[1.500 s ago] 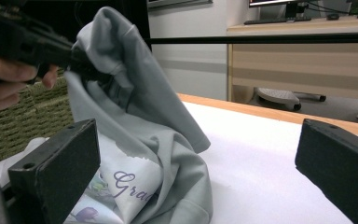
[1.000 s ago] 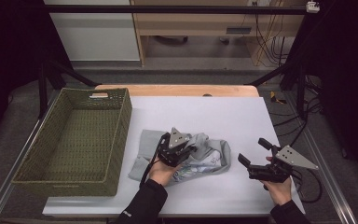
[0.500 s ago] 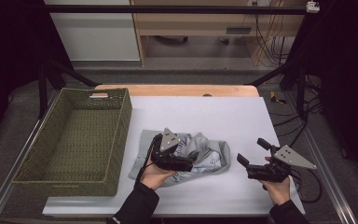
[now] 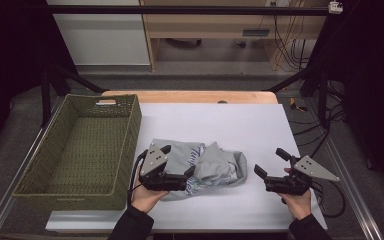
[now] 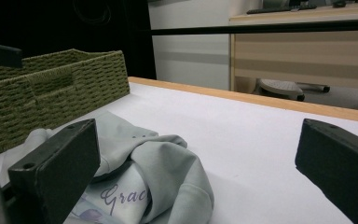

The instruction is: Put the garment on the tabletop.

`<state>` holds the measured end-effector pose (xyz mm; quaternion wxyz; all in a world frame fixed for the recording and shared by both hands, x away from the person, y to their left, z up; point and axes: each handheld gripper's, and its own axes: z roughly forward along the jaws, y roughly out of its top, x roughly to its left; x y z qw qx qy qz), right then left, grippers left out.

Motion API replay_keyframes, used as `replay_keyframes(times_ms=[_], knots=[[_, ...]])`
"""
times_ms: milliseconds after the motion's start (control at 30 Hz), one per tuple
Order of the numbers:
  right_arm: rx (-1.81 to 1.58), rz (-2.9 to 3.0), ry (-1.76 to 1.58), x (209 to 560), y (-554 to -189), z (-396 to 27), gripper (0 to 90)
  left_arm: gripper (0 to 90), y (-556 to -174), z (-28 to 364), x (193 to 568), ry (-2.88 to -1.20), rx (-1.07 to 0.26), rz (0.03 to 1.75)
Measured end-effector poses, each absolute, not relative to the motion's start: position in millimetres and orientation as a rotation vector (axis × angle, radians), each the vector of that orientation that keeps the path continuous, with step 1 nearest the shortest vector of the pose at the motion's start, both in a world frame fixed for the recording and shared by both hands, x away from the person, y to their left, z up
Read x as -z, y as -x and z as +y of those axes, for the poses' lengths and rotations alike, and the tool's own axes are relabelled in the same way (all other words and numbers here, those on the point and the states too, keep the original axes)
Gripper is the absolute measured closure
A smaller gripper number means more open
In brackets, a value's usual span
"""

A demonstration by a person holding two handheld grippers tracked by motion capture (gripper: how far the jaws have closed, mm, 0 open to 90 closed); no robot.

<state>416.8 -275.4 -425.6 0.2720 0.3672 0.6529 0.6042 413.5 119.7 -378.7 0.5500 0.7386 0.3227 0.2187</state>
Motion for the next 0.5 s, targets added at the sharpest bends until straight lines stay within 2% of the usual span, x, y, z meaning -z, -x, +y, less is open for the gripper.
replay_keyframes(times_ms=[500], knots=[[-1.634,1.751,-1.017,428,-416,-276,0.4,3.7,-405,143,403,-1.722,-0.549,0.799]])
